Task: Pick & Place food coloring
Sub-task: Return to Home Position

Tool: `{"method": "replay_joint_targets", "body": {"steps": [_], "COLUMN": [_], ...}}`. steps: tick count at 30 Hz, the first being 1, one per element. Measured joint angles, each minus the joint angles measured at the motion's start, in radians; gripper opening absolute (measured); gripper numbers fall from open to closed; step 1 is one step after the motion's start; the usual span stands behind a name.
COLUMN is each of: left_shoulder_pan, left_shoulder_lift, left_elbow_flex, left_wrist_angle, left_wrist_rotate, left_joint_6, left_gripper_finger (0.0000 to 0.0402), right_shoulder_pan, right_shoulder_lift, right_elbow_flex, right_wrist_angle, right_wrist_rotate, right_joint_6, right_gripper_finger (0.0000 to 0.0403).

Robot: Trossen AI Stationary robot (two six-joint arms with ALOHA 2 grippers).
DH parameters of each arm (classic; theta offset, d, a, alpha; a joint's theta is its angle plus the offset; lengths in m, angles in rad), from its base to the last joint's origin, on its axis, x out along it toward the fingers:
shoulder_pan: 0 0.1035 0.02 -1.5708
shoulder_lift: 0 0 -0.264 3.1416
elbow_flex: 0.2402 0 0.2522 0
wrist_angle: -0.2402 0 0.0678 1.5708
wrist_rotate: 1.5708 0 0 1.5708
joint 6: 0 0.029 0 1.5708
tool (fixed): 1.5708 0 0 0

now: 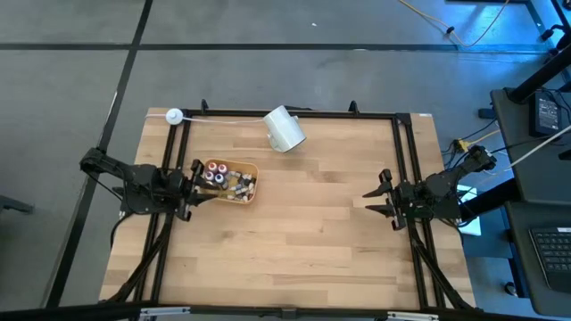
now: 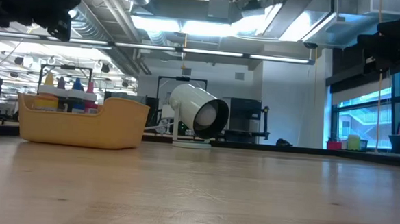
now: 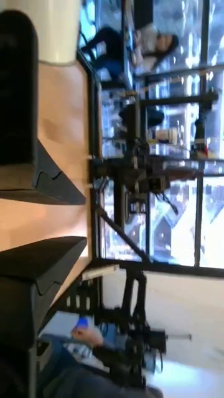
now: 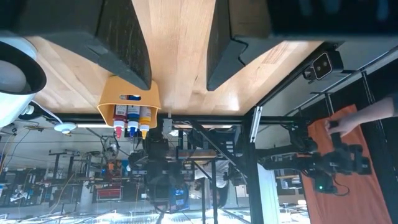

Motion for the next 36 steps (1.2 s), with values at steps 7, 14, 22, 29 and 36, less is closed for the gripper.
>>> {"method": "replay_joint_targets", "body": {"steps": [7,14,22,29,36], "left_shoulder_pan": [0.000,0.000,0.000,0.000,0.000], "left_shoulder_lift": [0.001,0.002,0.002,0.003,0.003], "left_elbow_flex": [-0.049,-0.049,-0.049,-0.049,-0.049], "left_wrist_angle": [-0.035,-0.030,-0.027,-0.026,-0.026], "left_wrist_rotate": [-0.089,-0.165,-0.165,-0.164,-0.163], "left_joint_6": [-0.043,0.187,0.291,0.268,0.268], "left_gripper_finger": [0.0088,0.0088,0.0088,0.0088,0.0088], "right_shoulder_pan": [0.000,0.000,0.000,0.000,0.000], "right_shoulder_lift": [0.000,0.000,0.000,0.000,0.000], "right_elbow_flex": [0.000,0.000,0.000,0.000,0.000], "right_wrist_angle": [0.000,0.000,0.000,0.000,0.000], "right_wrist_rotate": [0.000,0.000,0.000,0.000,0.000], "right_joint_6": [0.000,0.000,0.000,0.000,0.000], "right_gripper_finger": [0.0156,0.0156,0.0156,0.0156,0.0156]}}
